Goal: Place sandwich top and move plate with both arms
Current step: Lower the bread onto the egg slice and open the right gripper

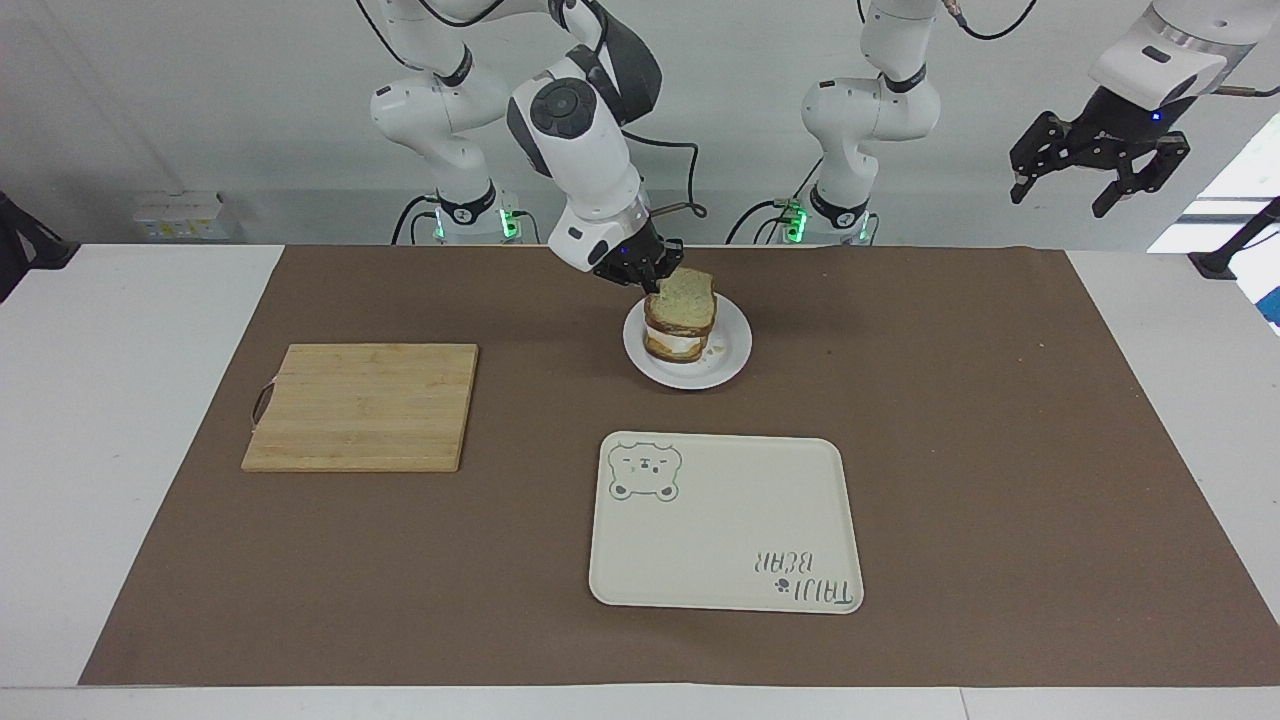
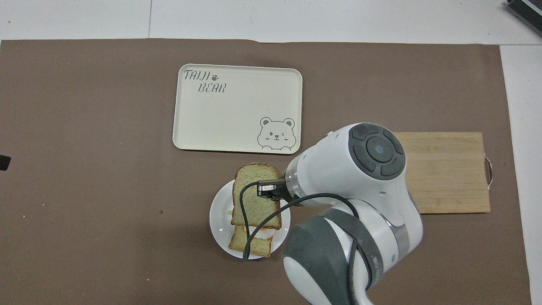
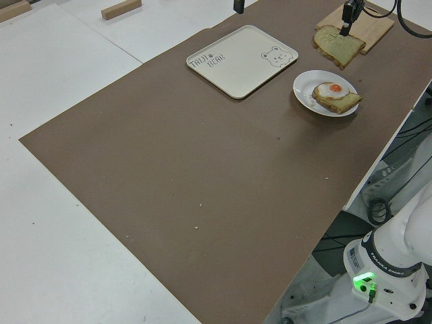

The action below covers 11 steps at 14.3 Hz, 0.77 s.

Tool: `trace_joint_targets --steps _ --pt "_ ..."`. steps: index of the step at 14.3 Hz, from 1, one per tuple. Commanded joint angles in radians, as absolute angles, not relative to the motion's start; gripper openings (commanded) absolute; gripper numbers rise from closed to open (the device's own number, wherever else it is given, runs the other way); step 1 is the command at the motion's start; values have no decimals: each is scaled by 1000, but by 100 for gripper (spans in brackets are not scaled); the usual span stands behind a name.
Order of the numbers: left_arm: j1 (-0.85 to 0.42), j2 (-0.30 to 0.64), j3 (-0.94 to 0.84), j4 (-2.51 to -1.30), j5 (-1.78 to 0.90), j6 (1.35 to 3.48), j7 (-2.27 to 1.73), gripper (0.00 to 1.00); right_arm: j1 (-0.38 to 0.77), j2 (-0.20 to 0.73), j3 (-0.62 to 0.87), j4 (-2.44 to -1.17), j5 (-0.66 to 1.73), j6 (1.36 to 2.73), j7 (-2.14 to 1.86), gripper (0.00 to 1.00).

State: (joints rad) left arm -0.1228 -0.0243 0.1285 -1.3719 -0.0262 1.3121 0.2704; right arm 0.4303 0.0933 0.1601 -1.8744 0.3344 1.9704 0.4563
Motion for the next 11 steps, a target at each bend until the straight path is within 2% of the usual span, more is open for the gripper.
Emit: trace_joint_targets --steps 1,3,7,11 --pt "-115 -55 124 -1407 -26 1309 270 100 442 109 160 -1914 364 2036 449 0" --pt "-115 -60 124 -1416 -26 1308 270 100 445 130 160 -1927 364 2039 449 0" --pt "-115 -72 124 -1433 -26 1310 270 100 474 147 160 -2008 362 2155 443 0" --pt "-115 -78 123 -1440 -26 1308 270 100 502 207 160 -2008 362 2207 445 0"
